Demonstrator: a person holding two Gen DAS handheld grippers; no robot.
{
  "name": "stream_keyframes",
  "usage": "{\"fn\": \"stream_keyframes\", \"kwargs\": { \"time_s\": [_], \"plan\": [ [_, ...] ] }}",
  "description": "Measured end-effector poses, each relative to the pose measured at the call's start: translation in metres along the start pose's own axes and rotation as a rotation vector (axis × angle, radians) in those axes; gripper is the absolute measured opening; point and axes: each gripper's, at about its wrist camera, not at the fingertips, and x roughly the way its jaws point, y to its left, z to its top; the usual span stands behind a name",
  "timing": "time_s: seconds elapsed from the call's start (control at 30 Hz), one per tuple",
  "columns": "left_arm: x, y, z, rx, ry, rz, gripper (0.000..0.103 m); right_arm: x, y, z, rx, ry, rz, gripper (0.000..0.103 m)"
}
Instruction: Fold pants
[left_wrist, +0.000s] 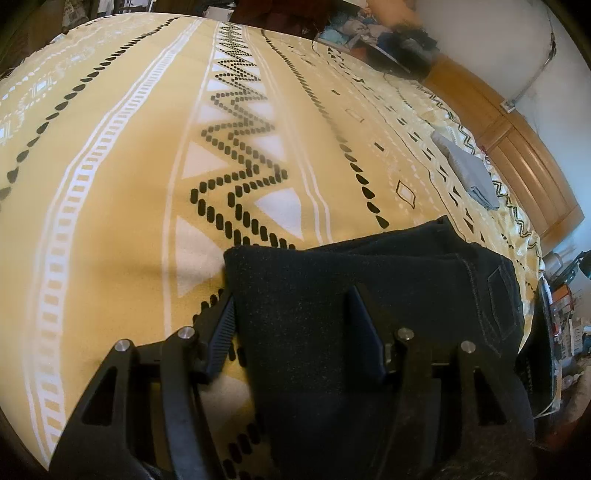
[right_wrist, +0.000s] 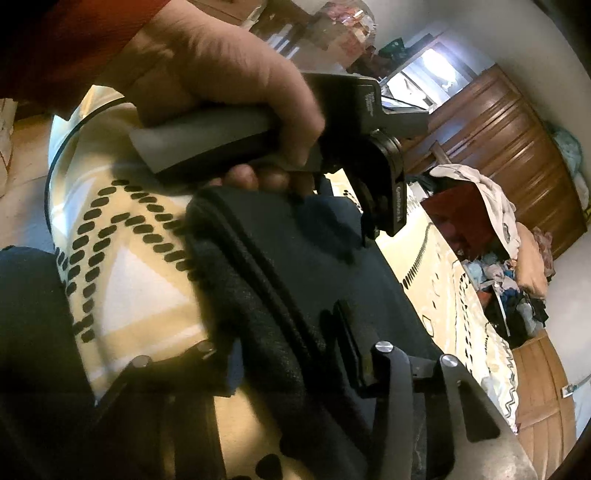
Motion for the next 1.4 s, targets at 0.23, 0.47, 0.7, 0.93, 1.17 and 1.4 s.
{"fn": "stream_keyframes", "kwargs": {
  "time_s": [0.23,0.47,0.7,0.93,1.17,1.4],
  "plan": [
    [0.000,0.000,0.001,-0.004,-0.001,-0.005,0.061,-0.002,0.003,0.006,-0.013,0.004,-0.009,0.048],
    [-0.001,0.001,0.001,-0.008,-0.002,-0.016,0.061,0.000,0.005,0.009,-0.020,0.013,-0.031,0.050],
    [-0.001,0.002,0.000,-0.008,-0.003,-0.018,0.061,-0.002,0.007,0.010,-0.001,0.019,-0.031,0.050],
    [-0.001,-0.001,0.000,0.001,-0.001,-0.003,0.055,-0.004,0.007,0.010,0.001,0.011,-0.033,0.049],
    [-0.005,-0.004,0.004,0.003,0.001,0.042,0.019,-0.009,-0.002,0.012,0.073,0.012,0.036,0.020],
    [-0.036,-0.043,0.027,0.011,-0.063,0.084,0.017,-0.059,-0.081,-0.003,0.360,-0.112,0.104,0.016]
  ]
}}
